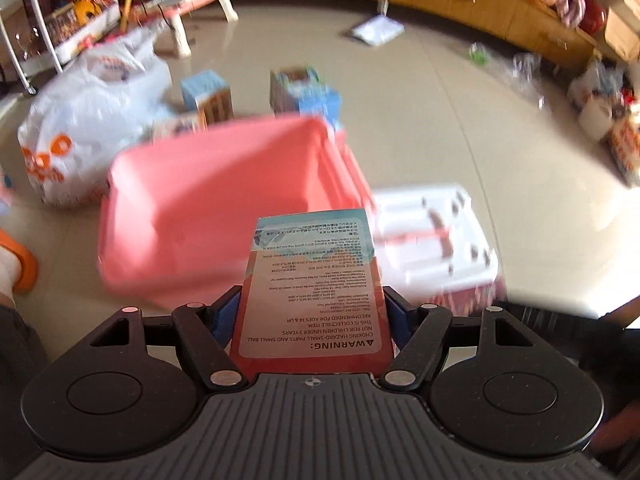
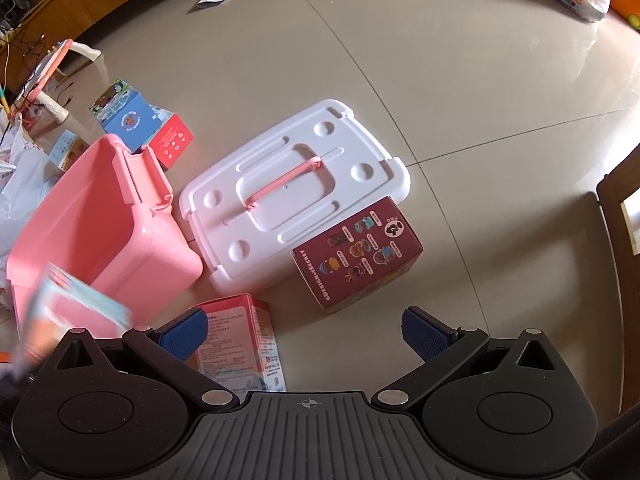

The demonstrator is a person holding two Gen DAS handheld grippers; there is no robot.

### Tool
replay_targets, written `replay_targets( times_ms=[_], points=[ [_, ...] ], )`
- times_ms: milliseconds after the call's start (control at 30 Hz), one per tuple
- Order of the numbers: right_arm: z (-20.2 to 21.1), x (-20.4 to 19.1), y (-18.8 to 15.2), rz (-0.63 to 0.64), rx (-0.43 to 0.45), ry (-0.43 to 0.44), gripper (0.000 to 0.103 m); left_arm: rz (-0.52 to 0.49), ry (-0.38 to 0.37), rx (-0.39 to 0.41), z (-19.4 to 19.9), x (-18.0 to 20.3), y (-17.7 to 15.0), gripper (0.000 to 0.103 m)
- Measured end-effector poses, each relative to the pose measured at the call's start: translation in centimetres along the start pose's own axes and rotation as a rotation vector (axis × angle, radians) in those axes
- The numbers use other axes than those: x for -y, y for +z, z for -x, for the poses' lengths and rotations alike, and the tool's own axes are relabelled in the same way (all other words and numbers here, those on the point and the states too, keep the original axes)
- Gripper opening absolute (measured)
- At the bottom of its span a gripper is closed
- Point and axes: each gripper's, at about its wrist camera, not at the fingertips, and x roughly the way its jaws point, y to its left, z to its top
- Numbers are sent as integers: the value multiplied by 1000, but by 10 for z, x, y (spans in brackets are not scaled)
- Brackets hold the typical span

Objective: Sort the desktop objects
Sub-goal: 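Lift the held box with the left gripper and carry it over the pink bin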

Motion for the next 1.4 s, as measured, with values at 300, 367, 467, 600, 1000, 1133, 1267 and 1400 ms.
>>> replay_targets(
  times_ms=[300, 367, 467, 600, 1000, 1133, 1267, 1400],
  points=[
    [-8, 6, 1, -22, -23, 13, 103, 39, 87, 44, -35, -37, 69, 73],
    [-11, 8, 2, -25, -26, 11, 103, 29, 110, 44, -51, -48, 77, 73],
    [-15, 8, 4, -21, -31, 6, 103, 23, 142, 21, -79, -64, 84, 73],
    [-22, 5, 6, -17, -45, 5, 103, 56, 162, -5, -111, -86, 86, 73],
    [-48, -8, 0, 46, -97, -27, 103, 67, 182, -93, -172, -116, 69, 73],
    [-55, -10, -3, 56, -116, -31, 103, 58, 186, -100, -184, -119, 66, 73],
    [-58, -12, -3, 68, -121, -30, 103, -10, 234, -103, -193, -112, 65, 73],
    [-59, -13, -2, 73, -125, -26, 103, -29, 236, -111, -197, -109, 65, 73]
  ],
)
